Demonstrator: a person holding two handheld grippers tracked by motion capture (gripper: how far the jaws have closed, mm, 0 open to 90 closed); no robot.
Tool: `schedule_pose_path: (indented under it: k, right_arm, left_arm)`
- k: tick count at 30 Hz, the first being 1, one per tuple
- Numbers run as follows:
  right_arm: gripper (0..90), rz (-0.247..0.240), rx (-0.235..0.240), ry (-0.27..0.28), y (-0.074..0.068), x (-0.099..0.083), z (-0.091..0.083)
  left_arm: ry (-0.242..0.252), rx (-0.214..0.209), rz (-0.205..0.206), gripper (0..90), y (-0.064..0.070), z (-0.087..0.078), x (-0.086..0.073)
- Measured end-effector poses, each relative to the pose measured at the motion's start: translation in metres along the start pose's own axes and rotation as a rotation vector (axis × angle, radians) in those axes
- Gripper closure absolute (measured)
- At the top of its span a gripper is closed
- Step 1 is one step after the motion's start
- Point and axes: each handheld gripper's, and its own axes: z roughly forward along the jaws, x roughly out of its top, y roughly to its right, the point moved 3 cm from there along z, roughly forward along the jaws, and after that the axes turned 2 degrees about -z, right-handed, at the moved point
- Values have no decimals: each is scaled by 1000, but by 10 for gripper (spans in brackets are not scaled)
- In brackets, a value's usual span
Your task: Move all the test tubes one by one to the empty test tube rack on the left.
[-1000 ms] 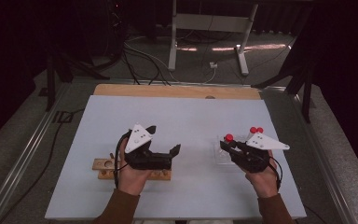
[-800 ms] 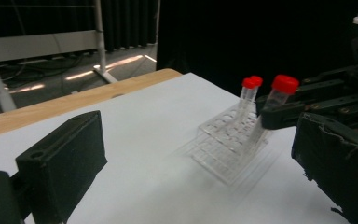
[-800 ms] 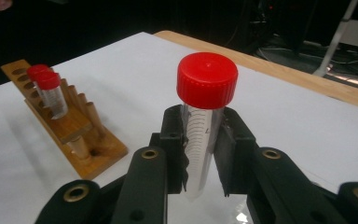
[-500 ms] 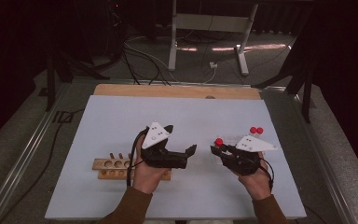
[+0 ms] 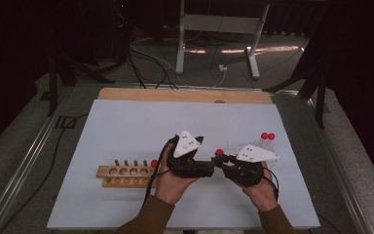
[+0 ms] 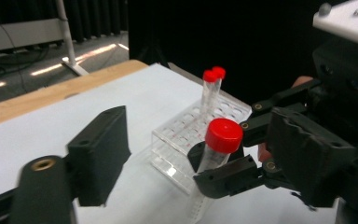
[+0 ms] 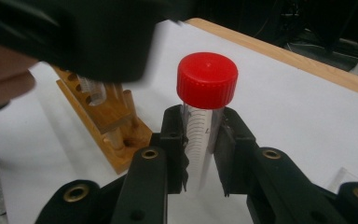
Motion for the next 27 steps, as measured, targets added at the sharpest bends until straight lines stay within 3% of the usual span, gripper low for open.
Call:
schedule_pose_path:
  k: [8,12,16,21,27]
  right_arm:
    - [740,-8,15,-8,-3,-1,2]
    - [740,-5,15,-11,-2,-1,3]
    - [731,3,22,-11,0,-3,3]
    - [505,26,47,-9,3,-4,3]
    - [243,68,13,12,15,-9,1]
  left_arm:
    - [-54,-57,4,601,3,13,-4]
    - [-58,-72,-1,699,4,14,-5]
    - [-58,-63,-12,710,3,14,-5]
    - [-43,-42,-33,712,-2,10,-2]
    - [-25,-17,-61,712,-12,4,1]
